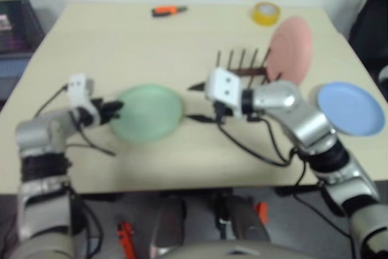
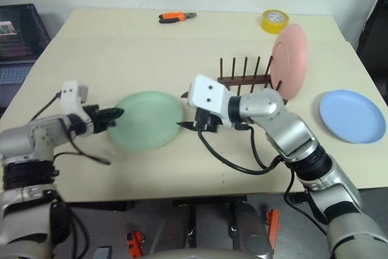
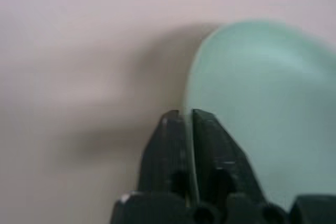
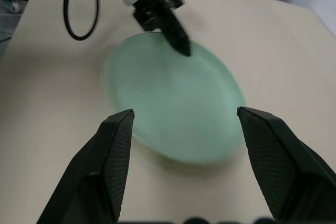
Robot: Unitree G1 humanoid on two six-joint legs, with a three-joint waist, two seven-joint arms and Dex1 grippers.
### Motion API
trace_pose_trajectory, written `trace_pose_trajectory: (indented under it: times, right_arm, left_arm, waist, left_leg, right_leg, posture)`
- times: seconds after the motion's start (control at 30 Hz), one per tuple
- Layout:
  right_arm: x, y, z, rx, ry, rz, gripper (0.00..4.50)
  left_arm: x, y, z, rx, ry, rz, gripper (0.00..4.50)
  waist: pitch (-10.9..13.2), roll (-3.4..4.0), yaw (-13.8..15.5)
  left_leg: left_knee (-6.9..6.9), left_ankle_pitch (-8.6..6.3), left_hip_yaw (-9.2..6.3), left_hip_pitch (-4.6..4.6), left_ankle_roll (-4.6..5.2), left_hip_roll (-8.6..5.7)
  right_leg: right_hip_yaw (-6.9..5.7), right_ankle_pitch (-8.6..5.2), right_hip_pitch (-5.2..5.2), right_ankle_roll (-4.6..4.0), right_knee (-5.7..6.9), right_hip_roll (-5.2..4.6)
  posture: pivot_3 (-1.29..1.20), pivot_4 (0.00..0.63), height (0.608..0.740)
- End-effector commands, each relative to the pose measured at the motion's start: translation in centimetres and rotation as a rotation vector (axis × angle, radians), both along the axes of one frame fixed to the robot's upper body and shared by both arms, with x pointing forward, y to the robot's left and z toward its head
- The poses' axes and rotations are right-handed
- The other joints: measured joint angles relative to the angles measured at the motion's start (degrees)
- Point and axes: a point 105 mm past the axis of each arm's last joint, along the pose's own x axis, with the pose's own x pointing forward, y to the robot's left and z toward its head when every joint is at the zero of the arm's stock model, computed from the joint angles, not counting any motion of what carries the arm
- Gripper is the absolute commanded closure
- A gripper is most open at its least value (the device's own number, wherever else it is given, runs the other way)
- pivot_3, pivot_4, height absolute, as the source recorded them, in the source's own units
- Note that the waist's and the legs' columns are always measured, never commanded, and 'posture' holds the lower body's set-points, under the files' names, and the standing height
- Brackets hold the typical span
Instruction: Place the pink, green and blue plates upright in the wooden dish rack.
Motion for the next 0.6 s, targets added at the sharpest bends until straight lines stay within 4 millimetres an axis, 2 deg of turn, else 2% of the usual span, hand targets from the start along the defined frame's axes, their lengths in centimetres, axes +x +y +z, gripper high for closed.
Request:
trace_pose_trajectory:
  times: [0.03,0.13,0.23,0.47,0.6]
  right_arm:
    - [0.5,0.8,2.1,0.077,-0.126,-0.021,1.1]
    - [0.5,1.9,2.7,0.112,-0.172,-0.012,1.1]
    - [0.7,3.0,3.1,0.123,-0.235,-0.002,1.1]
    - [2.3,4.6,2.6,0.109,-0.342,-0.033,1.1]
    - [2.0,5.4,1.4,0.071,-0.335,0.025,1.1]
  left_arm:
    - [0.7,-0.4,8.3,0.025,-0.231,0.089,4.48]
    - [1.1,-0.7,11.8,0.112,-0.304,0.131,4.48]
    - [1.2,-0.7,13.6,0.225,-0.34,0.147,4.48]
    - [0.7,-0.9,14.8,0.3,-0.338,0.14,4.48]
    - [0.5,-1.6,15.3,0.288,-0.343,0.127,4.48]
  waist:
    - [-0.02,-0.14,-0.21]
    - [-0.04,-0.17,-0.83]
    - [-0.04,-0.17,-1.47]
    - [-0.04,-0.17,-2.01]
    - [-0.04,-0.18,-2.0]
  left_leg:
    - [0.01,0.01,0.0,-0.01,-0.01,0.0]
    - [-0.05,0.02,-0.05,0.13,-0.04,-0.02]
    - [-0.27,0.11,0.04,0.34,-0.21,-0.05]
    - [-0.33,0.21,-0.04,0.37,-0.42,0.08]
    - [-0.32,0.25,-0.04,0.36,-0.51,0.04]
  right_leg:
    - [0.02,0.03,0.0,0.05,-0.01,0.0]
    - [0.22,0.08,0.03,0.12,-0.03,-0.01]
    - [0.37,0.08,0.04,0.13,-0.03,-0.02]
    - [0.26,0.08,0.03,0.1,0.05,0.1]
    - [0.28,0.08,0.05,0.1,0.02,0.08]
  posture:
    - [0.0,0.15,0.74]
    - [0.0,0.15,0.74]
    - [0.0,0.15,0.74]
    - [0.0,0.15,0.74]
    - [0.0,0.15,0.74]
